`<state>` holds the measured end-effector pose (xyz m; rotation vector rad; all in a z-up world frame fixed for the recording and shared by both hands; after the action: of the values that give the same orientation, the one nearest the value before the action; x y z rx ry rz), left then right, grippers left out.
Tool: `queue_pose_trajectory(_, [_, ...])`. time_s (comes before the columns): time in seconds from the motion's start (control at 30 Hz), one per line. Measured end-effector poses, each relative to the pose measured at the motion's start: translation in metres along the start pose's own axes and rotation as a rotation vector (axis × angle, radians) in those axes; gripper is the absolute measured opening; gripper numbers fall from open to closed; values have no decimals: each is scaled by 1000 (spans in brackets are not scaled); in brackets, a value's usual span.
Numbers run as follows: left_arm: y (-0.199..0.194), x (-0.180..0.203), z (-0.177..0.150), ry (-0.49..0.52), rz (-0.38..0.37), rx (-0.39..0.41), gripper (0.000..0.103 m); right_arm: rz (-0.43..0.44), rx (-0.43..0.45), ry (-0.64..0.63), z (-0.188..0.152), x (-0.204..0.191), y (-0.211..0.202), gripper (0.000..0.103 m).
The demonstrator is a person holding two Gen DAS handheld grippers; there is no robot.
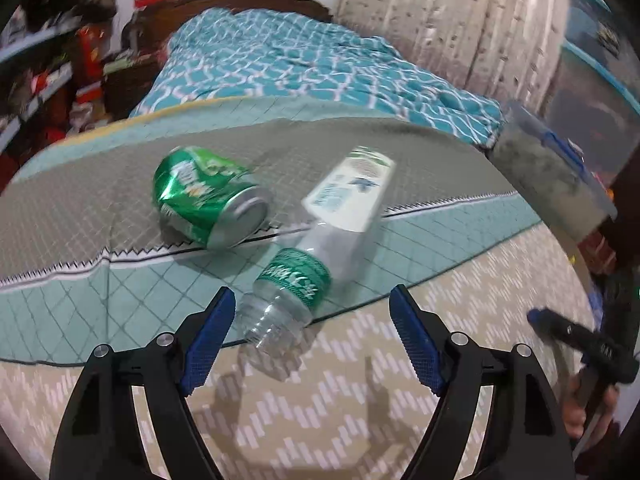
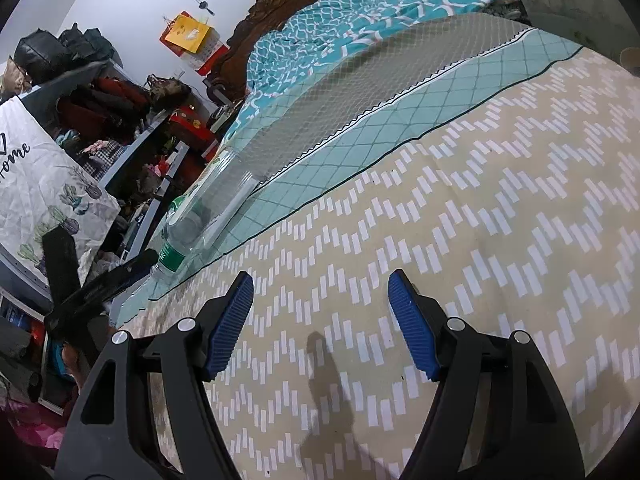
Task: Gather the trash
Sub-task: 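Grasp the clear water bottle with left tool while right tool grasps the green can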
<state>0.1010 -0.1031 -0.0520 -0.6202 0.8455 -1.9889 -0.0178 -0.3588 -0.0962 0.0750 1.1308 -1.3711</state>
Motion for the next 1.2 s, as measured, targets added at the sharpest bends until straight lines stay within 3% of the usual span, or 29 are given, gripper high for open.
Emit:
queue_pose_trajectory(0.1, [3,9,11,38,51,18,82,8,-1,4,1,3,-1,72])
queue_pose_trajectory(0.23, [32,13,26,74,112,-34,81,27,4,21,1,6,-4,72])
queue_pose_trajectory(0.37, [65,17,19,94,148,-156,62,27,13,28,1,12,-9,72])
queue_pose_trajectory(0.47, [60,23,9,108,141,-143,55,21,9,23,2,14,-10,72])
queue_pose_trajectory(0.63, [9,17,-8,55,25,-48,53,-19,-20,-27,3,5,-6,72])
queue_pose_trajectory(0.7, [-21,4,-18,17,-31,14,53,-17,-69,-89,4,-13,5,72])
queue_pose_trajectory(0.77, [-40,-12,-23,-28,-36,45,53,-2,-98,-143,10,-33,17,72])
queue_pose_trajectory(0.9, [-64,-81,-33,-223,-1,76,53,47,-156,-284,28,-104,60,72])
queue_pose_trajectory(1.03, [-72,-129,-51,-331,63,71,53,84,-220,-453,37,-185,125,76])
queue_pose_trajectory(1.2, [-85,-166,-69,-405,64,83,53,88,-310,-377,63,-224,209,77])
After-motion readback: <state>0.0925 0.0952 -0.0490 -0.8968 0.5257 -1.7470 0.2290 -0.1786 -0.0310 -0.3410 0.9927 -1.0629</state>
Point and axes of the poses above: each gripper's, at about its wrist camera, not at the fingertips, and y roughly the way its jaws point, x to its right, z to its top, the point moved 4 cm from there along y, roughly the way its jaws point, and after that the axes turned 3 degrees about z, right-handed, at the moved point
